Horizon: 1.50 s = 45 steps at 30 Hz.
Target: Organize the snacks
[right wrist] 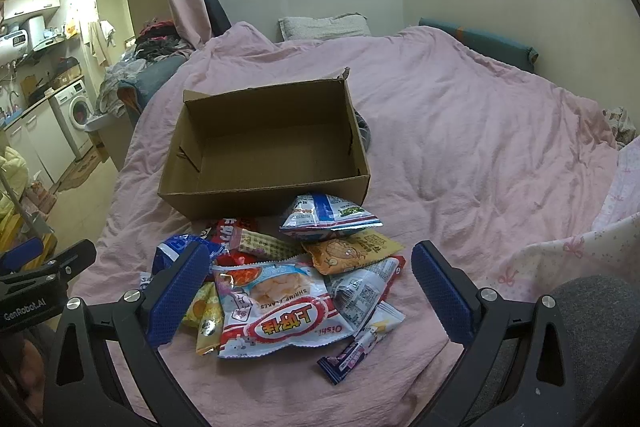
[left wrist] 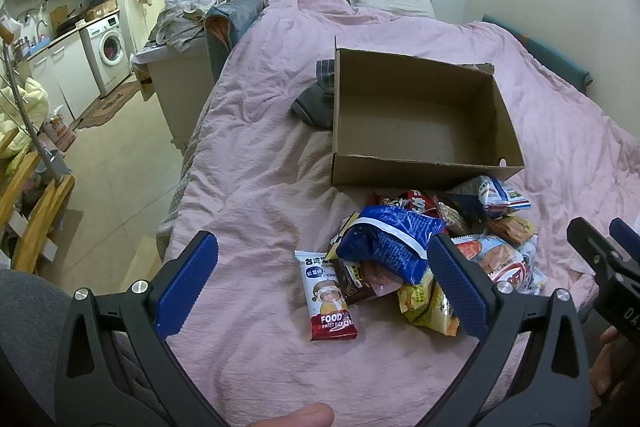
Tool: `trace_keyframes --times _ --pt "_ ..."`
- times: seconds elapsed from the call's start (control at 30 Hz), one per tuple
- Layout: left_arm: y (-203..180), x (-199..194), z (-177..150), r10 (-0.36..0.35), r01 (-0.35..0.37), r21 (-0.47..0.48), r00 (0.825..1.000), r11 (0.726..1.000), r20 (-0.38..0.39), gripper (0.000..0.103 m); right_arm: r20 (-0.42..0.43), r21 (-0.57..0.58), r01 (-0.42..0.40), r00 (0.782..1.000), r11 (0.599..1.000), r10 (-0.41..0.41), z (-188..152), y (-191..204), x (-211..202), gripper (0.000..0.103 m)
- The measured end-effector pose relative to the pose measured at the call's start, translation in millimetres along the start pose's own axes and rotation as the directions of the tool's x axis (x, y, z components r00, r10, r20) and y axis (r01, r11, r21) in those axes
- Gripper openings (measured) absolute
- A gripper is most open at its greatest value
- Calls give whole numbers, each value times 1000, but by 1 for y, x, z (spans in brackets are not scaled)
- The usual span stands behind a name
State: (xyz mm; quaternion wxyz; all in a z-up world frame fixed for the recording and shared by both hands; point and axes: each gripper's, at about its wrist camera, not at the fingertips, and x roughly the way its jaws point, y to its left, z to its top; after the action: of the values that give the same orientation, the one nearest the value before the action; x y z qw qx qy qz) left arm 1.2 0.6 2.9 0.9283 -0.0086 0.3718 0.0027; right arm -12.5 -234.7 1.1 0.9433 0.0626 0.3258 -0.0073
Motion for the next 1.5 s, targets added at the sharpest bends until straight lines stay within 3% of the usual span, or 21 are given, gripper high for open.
trace_keyframes --times 1.5 --pt "-2 0 -4 -2 2 4 1000 1000 -7 103 -11 0 -4 1000 1000 4 -1 0 2 103"
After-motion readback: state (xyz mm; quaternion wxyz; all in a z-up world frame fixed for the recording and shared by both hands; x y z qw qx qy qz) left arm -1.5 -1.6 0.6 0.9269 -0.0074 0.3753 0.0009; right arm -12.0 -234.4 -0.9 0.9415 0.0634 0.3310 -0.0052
